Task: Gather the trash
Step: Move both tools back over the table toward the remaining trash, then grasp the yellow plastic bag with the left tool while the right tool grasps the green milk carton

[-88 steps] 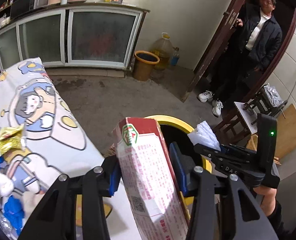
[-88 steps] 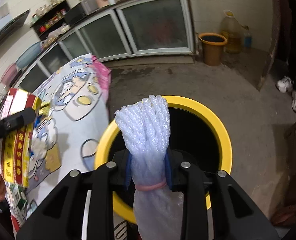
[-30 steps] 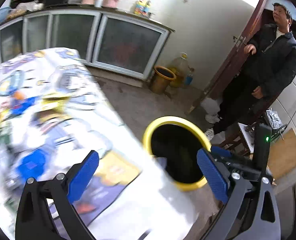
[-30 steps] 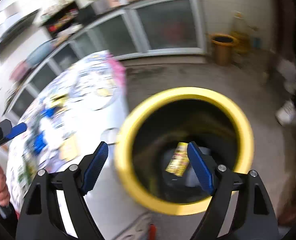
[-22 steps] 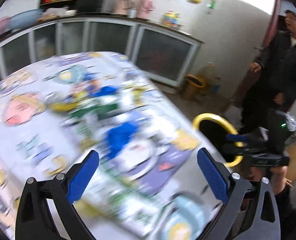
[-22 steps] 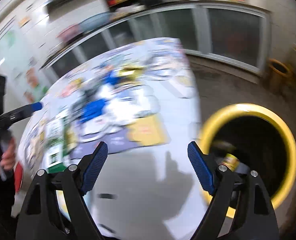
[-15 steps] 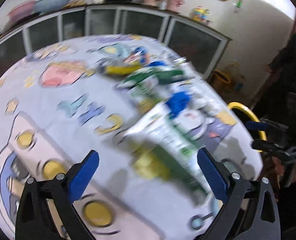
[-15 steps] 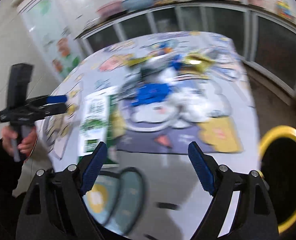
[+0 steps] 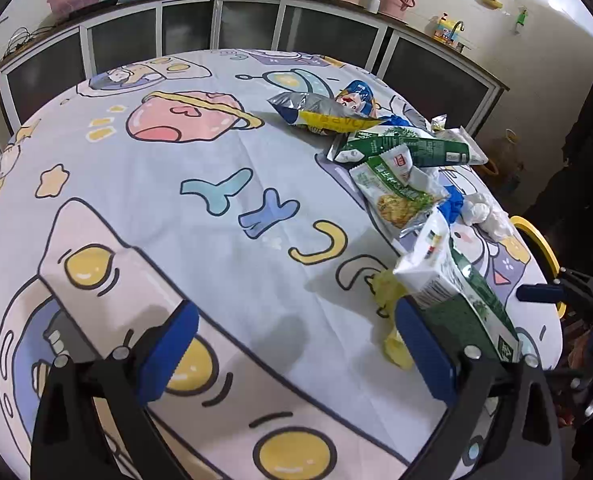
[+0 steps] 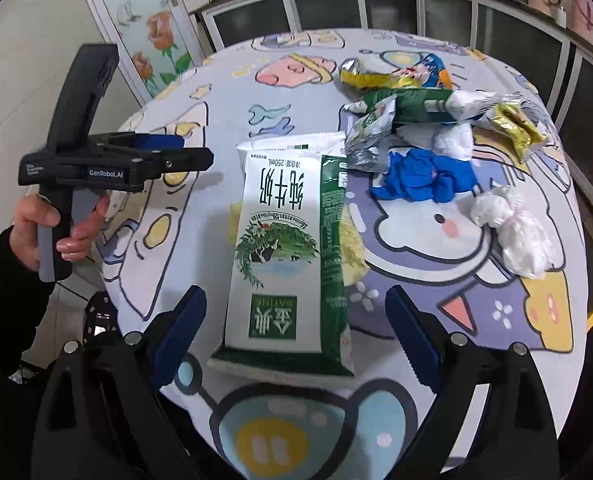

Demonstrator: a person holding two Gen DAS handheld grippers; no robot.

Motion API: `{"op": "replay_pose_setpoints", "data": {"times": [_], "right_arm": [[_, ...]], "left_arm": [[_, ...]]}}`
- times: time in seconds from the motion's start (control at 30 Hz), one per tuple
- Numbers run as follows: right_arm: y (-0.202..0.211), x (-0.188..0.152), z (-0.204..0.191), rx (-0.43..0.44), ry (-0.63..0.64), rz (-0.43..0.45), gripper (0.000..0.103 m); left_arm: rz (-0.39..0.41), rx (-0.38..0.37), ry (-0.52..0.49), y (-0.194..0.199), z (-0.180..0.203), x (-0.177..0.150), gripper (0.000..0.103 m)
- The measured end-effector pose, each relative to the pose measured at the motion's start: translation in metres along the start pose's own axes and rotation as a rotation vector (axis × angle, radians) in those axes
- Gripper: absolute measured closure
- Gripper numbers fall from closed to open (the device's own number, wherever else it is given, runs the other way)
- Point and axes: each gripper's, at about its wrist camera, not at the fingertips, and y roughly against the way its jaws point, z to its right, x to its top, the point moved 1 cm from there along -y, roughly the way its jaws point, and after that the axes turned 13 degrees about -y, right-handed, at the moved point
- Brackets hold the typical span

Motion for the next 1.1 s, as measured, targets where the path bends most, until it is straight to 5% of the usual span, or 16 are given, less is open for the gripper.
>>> {"op": "replay_pose_setpoints", "data": {"times": [0.27,0.47,0.83,0.9,1.0,1.1], "right_arm": [[-0.027,0.012,-0.007,-0.027,-0.003,-0.052,0.016],[-0.035,0.015,-0.008,-0.043,0.003,-0.071,0.016],[-0.059,0.021,-0.01,-0.056,0.025,-0.118,0.016],[-0.063,0.021,-0.011,-0.063,0.031,-0.123,0.021],[-0.065,0.023,-0.008,-0.092,0.021,-0.121,0.044],[-0.058,0.026,0.003,-0.059,-0.03,-0.117,0.044]], "left_arm": [[0.022,0.001,-0.02,-0.017,-0.011,0.065,0.008],[0.02,-0.032,-0.144,-0.037,0.007,0.097,0.008],[-0.012,-0.049,-0.023,-0.057,-0.017,0.085,0.008],[-0.02,-0.047,-0.019,-0.057,-0.02,0.082,0.008],[-0.019,-0.053,-0.018,-0.051,-0.021,0.076,0.008],[-0.016,-0.057,-0.031,-0.043,-0.018,0.067,0.008]]}}
